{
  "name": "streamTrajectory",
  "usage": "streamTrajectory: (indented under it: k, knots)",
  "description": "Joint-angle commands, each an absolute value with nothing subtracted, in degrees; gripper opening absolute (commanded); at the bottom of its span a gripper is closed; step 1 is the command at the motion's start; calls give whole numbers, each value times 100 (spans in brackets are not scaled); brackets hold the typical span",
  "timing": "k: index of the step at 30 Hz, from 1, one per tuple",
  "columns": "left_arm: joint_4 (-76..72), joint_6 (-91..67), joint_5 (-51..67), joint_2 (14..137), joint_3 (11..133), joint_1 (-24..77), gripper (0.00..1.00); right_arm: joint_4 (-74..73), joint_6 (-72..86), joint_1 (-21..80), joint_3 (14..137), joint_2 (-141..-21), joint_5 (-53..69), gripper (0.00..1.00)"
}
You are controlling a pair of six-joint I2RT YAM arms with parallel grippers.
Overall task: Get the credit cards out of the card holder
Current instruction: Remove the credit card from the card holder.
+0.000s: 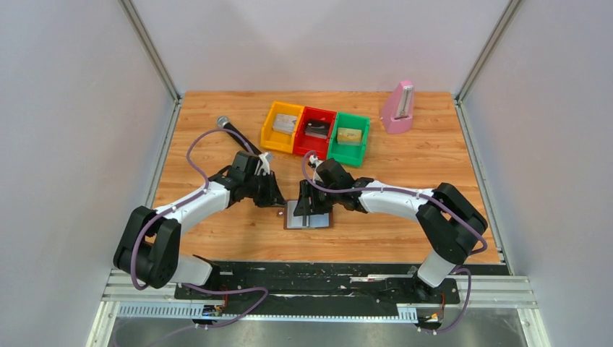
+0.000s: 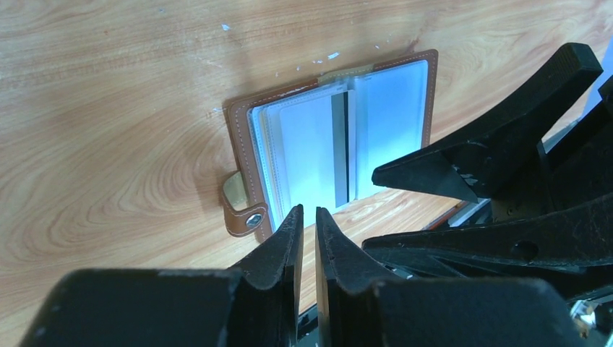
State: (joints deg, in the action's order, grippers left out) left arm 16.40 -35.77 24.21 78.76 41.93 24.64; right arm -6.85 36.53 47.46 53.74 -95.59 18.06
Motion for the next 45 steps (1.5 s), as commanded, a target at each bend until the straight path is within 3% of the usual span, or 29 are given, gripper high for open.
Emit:
streamTrajectory:
  k: [1,13,39,45]
  knots:
    - [1354,-3565,2737,7874,4209,2456,18,-435,3573,4760,5459,-9472,1790,53]
    - [598,-3605,3294,8736,3930,2470,10,-563,3784,4621,5342,-9689,1180,30]
    - [652,-3444,3054,9261,3853,2470,8,139,3961,4341,5051,-10209,1648,27]
    - [772,-3401,2985,9289,3892,2469,8,381,3966,4275,4806,-10069,1728,8]
